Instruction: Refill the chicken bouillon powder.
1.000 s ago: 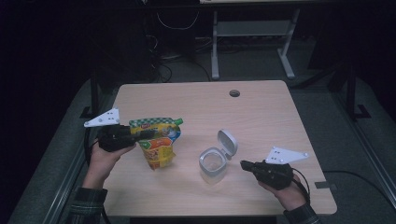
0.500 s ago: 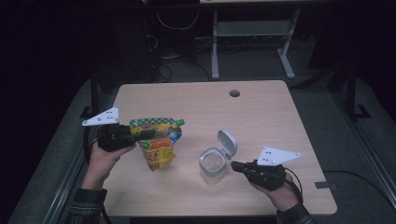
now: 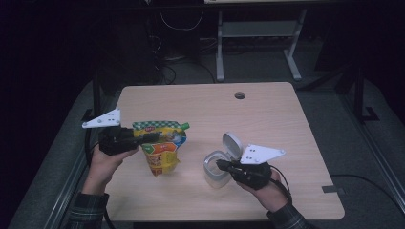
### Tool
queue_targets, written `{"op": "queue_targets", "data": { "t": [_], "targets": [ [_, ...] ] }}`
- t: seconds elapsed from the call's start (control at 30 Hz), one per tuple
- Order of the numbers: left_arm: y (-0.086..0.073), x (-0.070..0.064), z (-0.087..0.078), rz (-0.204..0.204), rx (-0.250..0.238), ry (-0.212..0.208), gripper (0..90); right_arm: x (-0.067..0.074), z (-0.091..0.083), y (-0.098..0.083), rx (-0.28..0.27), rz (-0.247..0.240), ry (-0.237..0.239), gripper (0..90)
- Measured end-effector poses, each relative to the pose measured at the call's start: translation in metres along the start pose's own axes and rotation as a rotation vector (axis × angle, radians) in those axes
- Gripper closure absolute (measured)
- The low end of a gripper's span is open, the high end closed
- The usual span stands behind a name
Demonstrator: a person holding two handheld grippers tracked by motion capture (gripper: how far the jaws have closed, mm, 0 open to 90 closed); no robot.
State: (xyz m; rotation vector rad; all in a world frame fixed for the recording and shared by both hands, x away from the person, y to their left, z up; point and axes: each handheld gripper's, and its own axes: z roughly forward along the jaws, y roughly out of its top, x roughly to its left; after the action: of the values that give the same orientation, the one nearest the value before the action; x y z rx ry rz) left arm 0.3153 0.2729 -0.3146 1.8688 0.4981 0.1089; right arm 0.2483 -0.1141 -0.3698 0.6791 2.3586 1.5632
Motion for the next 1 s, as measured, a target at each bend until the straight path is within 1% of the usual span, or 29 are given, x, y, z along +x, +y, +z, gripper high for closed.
{"op": "queue_targets", "data": {
  "t": [0.1, 0.13, 0.2, 0.23, 0.27, 0.3, 0.37, 0.4, 0.43, 0.47, 0.5, 0.57, 0.67, 0.7, 0.73, 0.8, 0.87, 1.0],
  "targets": [
    [0.001, -0.001, -0.001, -0.006, -0.009, -0.007, 90.0, 0.002, 0.011, 0.008, -0.005, -0.007, -0.004, 89.9],
    [0.002, -0.001, -0.002, 0.001, -0.006, -0.012, 90.0, 0.002, 0.014, 0.01, 0.0, -0.005, -0.007, 89.8],
    [0.002, -0.001, -0.002, 0.0, -0.008, -0.017, 90.0, 0.003, 0.021, 0.014, 0.005, 0.0, -0.014, 89.9],
    [0.002, -0.001, -0.002, -0.002, -0.01, -0.019, 90.0, 0.003, 0.021, 0.014, 0.005, 0.0, -0.014, 89.9],
    [0.002, -0.001, -0.002, -0.002, -0.009, -0.023, 90.0, 0.004, 0.028, 0.017, 0.007, 0.004, -0.023, 89.9],
    [0.002, -0.002, -0.002, -0.004, -0.01, -0.027, 90.0, 0.004, 0.028, 0.017, 0.007, 0.004, -0.023, 89.9],
    [0.002, -0.002, -0.002, -0.006, -0.011, -0.034, 90.0, 0.005, 0.036, 0.02, 0.012, 0.006, -0.036, 89.9],
    [0.003, -0.002, -0.002, -0.008, -0.015, -0.04, 90.0, 0.005, 0.043, 0.022, 0.02, 0.009, -0.044, 89.9],
    [0.003, -0.002, -0.002, -0.008, -0.015, -0.04, 90.0, 0.005, 0.043, 0.022, 0.02, 0.009, -0.044, 89.9],
    [0.003, -0.002, -0.002, -0.007, -0.015, -0.043, 90.0, 0.005, 0.05, 0.024, 0.017, 0.007, -0.051, 89.9],
    [0.003, -0.002, -0.002, -0.006, -0.017, -0.045, 90.0, 0.005, 0.05, 0.024, 0.017, 0.007, -0.051, 89.9],
    [0.005, -0.004, -0.003, -0.009, -0.025, -0.051, 90.0, 0.004, 0.056, 0.025, 0.02, 0.012, -0.066, 89.9],
    [0.007, -0.006, -0.004, -0.002, -0.029, -0.056, 90.0, 0.002, 0.065, 0.028, 0.014, 0.016, -0.07, 89.9],
    [0.008, -0.007, -0.004, -0.006, -0.033, -0.059, 90.0, 0.002, 0.067, 0.029, 0.015, 0.018, -0.07, 89.9],
    [0.009, -0.008, -0.004, -0.003, -0.033, -0.061, 90.0, 0.003, 0.072, 0.029, 0.018, 0.018, -0.071, 89.9],
    [0.012, -0.01, -0.004, 0.0, -0.043, -0.076, 90.0, 0.003, 0.077, 0.03, 0.019, 0.017, -0.076, 89.9],
    [0.013, -0.011, -0.004, 0.002, -0.045, -0.077, 90.0, 0.003, 0.079, 0.031, 0.022, 0.012, -0.077, 89.9],
    [0.017, -0.015, -0.005, 0.005, -0.06, -0.083, 90.0, 0.002, 0.091, 0.034, 0.032, 0.034, -0.082, 89.9]
  ]
}}
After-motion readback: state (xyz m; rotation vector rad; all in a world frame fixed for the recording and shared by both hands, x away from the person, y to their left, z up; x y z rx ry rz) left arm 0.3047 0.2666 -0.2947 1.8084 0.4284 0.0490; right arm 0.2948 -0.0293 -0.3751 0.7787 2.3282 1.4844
